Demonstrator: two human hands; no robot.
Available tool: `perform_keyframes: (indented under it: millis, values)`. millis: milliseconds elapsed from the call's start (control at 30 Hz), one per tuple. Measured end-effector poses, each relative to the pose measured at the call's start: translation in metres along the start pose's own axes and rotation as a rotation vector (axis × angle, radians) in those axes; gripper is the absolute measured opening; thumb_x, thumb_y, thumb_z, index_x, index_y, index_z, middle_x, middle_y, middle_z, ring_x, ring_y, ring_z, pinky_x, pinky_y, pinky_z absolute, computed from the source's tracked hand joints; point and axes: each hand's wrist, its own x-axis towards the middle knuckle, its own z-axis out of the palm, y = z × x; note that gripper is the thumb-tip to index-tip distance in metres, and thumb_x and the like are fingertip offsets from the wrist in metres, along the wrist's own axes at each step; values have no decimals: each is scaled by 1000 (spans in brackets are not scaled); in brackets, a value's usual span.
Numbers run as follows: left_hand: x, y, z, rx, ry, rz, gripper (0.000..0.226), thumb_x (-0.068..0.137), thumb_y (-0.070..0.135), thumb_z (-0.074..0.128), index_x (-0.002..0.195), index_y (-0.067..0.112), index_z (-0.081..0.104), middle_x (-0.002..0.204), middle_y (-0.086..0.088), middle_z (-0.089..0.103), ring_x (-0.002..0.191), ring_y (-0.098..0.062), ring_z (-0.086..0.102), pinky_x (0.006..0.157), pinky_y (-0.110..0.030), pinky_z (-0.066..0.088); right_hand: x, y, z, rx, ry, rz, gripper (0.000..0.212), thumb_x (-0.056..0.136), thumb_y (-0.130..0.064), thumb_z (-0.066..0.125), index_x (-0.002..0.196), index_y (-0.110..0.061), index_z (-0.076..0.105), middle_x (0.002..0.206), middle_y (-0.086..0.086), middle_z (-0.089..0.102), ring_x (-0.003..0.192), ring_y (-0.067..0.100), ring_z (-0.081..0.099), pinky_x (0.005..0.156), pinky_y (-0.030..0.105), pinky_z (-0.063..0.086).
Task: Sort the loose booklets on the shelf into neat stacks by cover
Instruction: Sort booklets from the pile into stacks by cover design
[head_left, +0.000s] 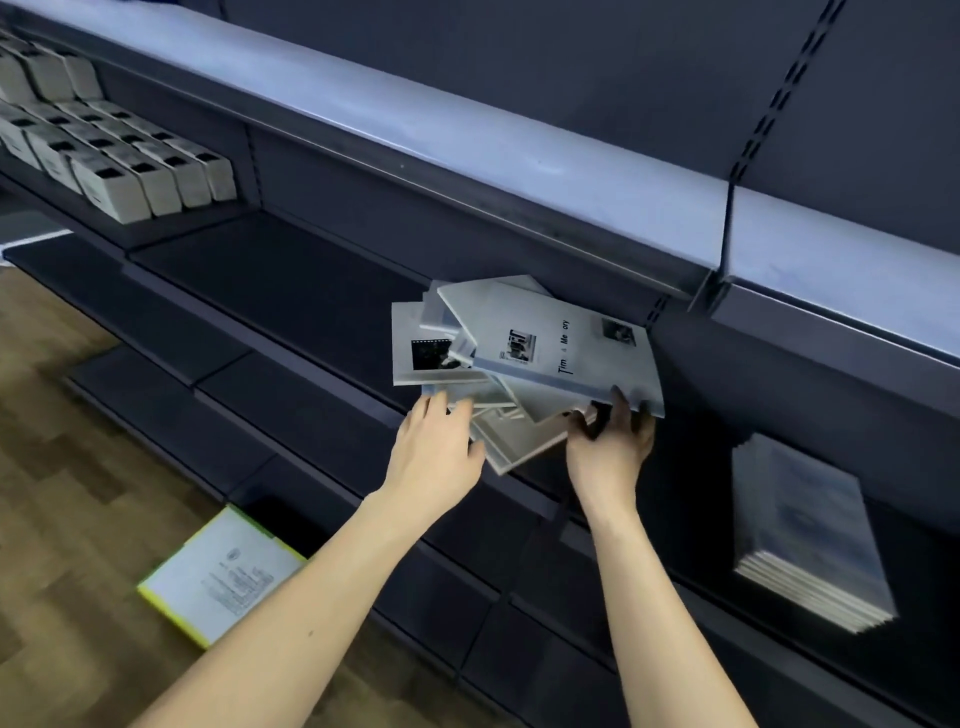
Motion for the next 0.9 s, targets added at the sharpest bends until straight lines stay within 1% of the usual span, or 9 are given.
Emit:
perform_keyframes:
  millis: [100, 200, 300, 400, 467, 567, 633, 767, 900]
  values:
    - [17, 3, -1, -8, 16, -12, 49, 94, 30, 52, 141, 18, 44, 139, -5, 45, 134, -23, 36, 108, -40, 39, 31, 0, -2, -95, -55, 95, 68, 96, -39, 59, 155, -29, 26, 165, 11, -2, 152, 31, -5, 122, 50, 17]
    - [28, 8, 0, -6, 2, -10, 49, 94, 32, 52, 142, 21, 43, 138, -5, 45, 134, -24, 37, 109, -41, 38, 49, 4, -2, -176, -30, 126, 67, 97, -41, 56, 155, -26, 27, 165, 15, 2, 152, 34, -3, 122, 49, 11]
    - [42, 9, 0, 2, 7, -35, 47, 94, 31, 53, 139, 19, 47, 135, -6, 48, 132, -26, 40, 107, -41, 40, 59, 13, 1, -230, 35, 115, 64, 95, -42, 55, 151, -19, 35, 162, 18, 15, 148, 39, 13, 118, 52, 23]
    - [52, 9, 1, 1, 5, -71, 47, 93, 31, 53, 137, 17, 49, 136, -9, 47, 136, -29, 36, 106, -44, 41, 58, 17, 0, -322, 85, 117, 70, 89, -52, 60, 147, -18, 41, 152, 22, 31, 134, 43, 31, 107, 50, 33]
    - [58, 13, 5, 4, -5, -78, 50, 93, 32, 54, 141, 18, 46, 139, -10, 45, 138, -29, 33, 109, -45, 38, 55, 18, -2, -281, 96, 120, 74, 84, -55, 65, 145, -18, 42, 144, 23, 39, 127, 42, 38, 102, 48, 37]
    - [66, 20, 12, 14, -33, -79, 56, 92, 32, 56, 145, 20, 42, 145, -13, 40, 142, -32, 29, 112, -48, 34, 49, 19, -3, -60, 81, 171, 79, 84, -55, 67, 145, -15, 37, 133, 18, 55, 117, 38, 55, 92, 43, 49]
    - [69, 22, 15, 30, -57, -85, 59, 93, 32, 56, 147, 21, 39, 150, -14, 36, 144, -33, 26, 114, -49, 32, 49, 19, -4, 77, 96, 229, 80, 87, -53, 66, 147, -12, 32, 131, 17, 58, 113, 37, 61, 84, 38, 50]
    - [69, 22, 19, 38, -55, -91, 60, 92, 33, 57, 148, 22, 37, 152, -13, 34, 145, -33, 24, 115, -50, 30, 62, 25, -7, 169, 74, 184, 94, 86, -42, 72, 156, -11, 19, 151, 21, 32, 133, 40, 43, 103, 45, 44]
    - [68, 22, 20, 41, -54, -101, 61, 92, 32, 57, 148, 21, 37, 152, -13, 35, 145, -33, 25, 115, -50, 31, 66, 28, -7, 140, -50, 82, 106, 82, -30, 79, 159, -27, 7, 164, 7, -11, 150, 36, 4, 119, 53, 26]
